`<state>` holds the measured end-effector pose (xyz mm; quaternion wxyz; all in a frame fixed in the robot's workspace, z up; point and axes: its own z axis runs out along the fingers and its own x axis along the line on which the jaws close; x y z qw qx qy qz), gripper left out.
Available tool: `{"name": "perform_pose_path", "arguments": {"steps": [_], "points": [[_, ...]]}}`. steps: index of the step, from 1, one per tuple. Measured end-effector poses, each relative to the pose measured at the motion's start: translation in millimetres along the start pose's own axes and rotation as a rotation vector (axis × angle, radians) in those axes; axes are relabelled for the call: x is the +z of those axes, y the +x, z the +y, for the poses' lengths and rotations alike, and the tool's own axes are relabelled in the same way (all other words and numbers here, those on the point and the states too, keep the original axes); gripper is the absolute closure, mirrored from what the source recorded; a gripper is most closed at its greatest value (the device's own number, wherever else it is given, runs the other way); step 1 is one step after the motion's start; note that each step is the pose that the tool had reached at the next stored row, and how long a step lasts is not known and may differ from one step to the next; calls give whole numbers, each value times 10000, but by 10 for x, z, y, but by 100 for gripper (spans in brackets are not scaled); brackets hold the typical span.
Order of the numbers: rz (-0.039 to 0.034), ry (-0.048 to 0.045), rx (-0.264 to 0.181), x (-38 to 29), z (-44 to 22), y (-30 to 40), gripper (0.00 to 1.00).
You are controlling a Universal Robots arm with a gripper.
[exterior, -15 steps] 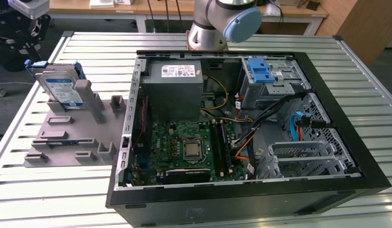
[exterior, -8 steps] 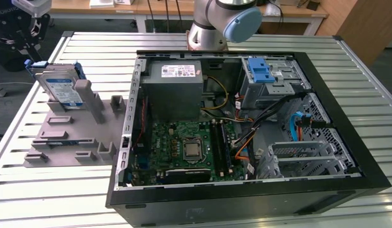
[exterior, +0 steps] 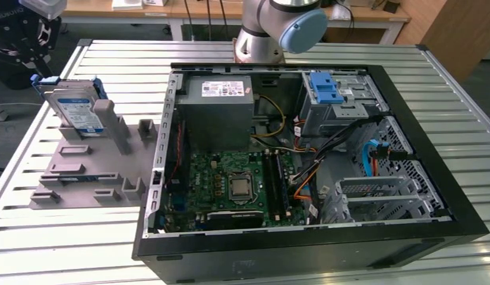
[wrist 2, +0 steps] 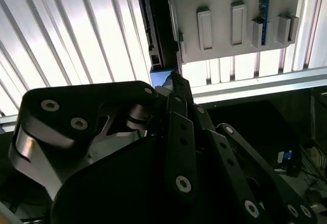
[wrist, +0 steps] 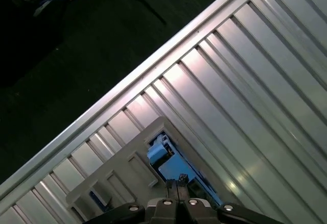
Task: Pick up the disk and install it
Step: 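Pick up the disk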
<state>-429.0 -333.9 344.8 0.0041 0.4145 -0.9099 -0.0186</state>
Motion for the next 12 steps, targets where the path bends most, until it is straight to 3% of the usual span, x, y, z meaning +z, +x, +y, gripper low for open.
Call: {"name": "perform_pose_path", "arguments": {"steps": [12], "points": [[33,13,-1426,5,0,0,89]]}}
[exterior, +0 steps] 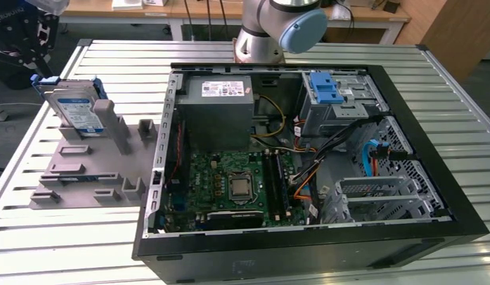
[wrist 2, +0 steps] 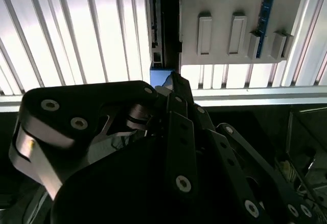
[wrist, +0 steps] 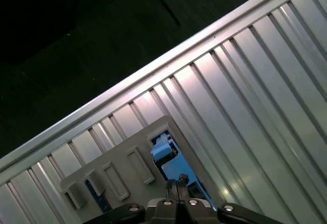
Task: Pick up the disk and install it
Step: 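Pick up the disk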
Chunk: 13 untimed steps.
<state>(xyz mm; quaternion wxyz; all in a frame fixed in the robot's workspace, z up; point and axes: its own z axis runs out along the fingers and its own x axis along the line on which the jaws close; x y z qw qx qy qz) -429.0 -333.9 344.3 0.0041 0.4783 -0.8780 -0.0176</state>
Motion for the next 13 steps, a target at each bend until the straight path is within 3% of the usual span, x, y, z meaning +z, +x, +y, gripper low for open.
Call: {"name": "perform_pose_path", "arguments": {"steps": [13], "points": [[23,38,-1586,7,0,0,89]]}}
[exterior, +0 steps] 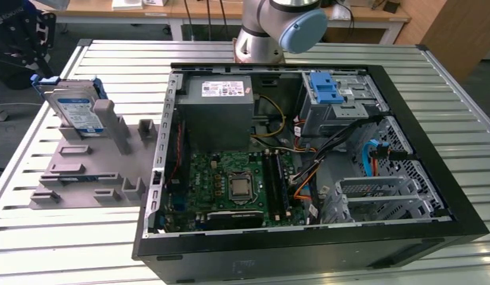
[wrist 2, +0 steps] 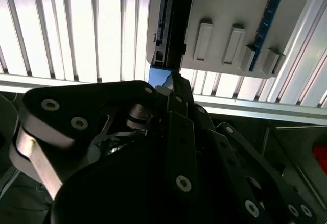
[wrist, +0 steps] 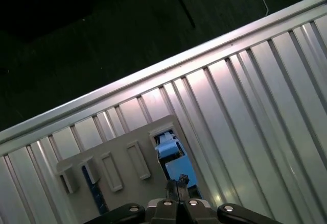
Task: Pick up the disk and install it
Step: 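Pick up the disk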
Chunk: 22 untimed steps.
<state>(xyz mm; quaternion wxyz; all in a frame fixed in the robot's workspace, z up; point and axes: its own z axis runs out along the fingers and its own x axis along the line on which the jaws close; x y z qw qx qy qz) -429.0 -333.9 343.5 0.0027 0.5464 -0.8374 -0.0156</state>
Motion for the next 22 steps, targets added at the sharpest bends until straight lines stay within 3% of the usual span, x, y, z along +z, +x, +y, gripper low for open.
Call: {"name": "perform_pose_path", "arguments": {"steps": [8,15,17,22], "points": [[33,-9,-1291,7,0,0,89],[35,-40,-2726,30,0,0,89],[36,-36,-2932,37,14,7,89],[29,-14,-2935,39,57,-16,89]]}}
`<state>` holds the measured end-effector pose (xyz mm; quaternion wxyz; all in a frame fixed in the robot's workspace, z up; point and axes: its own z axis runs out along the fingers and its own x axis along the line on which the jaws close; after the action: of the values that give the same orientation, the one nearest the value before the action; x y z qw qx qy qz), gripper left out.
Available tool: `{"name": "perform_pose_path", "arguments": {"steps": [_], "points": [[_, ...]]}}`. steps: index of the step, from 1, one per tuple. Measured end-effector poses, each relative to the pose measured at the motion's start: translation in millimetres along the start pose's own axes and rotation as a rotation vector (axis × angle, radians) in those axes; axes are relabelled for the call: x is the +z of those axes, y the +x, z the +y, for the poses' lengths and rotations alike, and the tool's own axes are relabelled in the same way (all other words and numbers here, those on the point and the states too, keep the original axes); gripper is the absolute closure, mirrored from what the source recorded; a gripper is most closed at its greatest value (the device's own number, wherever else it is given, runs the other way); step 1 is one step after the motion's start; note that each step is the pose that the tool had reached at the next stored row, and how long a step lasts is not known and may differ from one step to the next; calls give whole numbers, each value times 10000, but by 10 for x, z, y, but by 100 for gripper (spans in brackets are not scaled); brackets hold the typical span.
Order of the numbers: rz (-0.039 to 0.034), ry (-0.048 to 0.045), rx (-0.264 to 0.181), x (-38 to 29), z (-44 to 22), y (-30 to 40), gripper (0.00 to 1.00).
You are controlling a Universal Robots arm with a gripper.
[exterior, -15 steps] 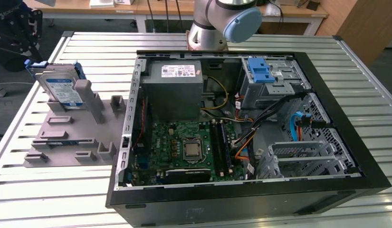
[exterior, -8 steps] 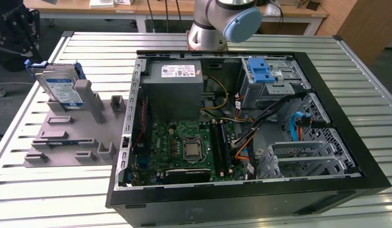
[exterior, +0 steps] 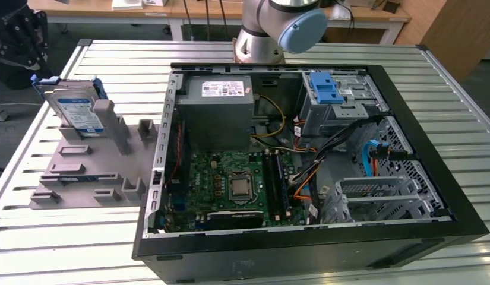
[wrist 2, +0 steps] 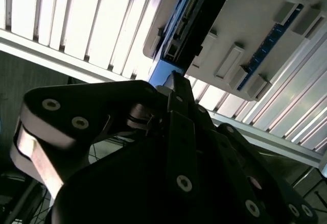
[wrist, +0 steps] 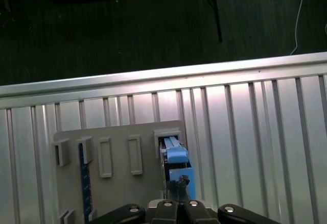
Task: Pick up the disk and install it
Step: 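Pick up the disk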
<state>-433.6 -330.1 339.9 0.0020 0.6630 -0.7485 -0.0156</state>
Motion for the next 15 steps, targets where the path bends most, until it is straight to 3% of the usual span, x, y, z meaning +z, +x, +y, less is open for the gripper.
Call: {"name": "perform_pose_path", "arguments": {"steps": [2,4,6,8,9,11,14,15], "points": [[1,0,-1,0,1,-4,89],[2,0,-1,0,1,-4,77],[11,2,0,1,0,-5,77],[25,2,1,8,1,-5,65],[32,2,1,15,1,-6,65],[39,5,1,36,1,-8,53],[42,6,1,82,3,-12,47],[43,5,1,97,3,-14,41]]}}
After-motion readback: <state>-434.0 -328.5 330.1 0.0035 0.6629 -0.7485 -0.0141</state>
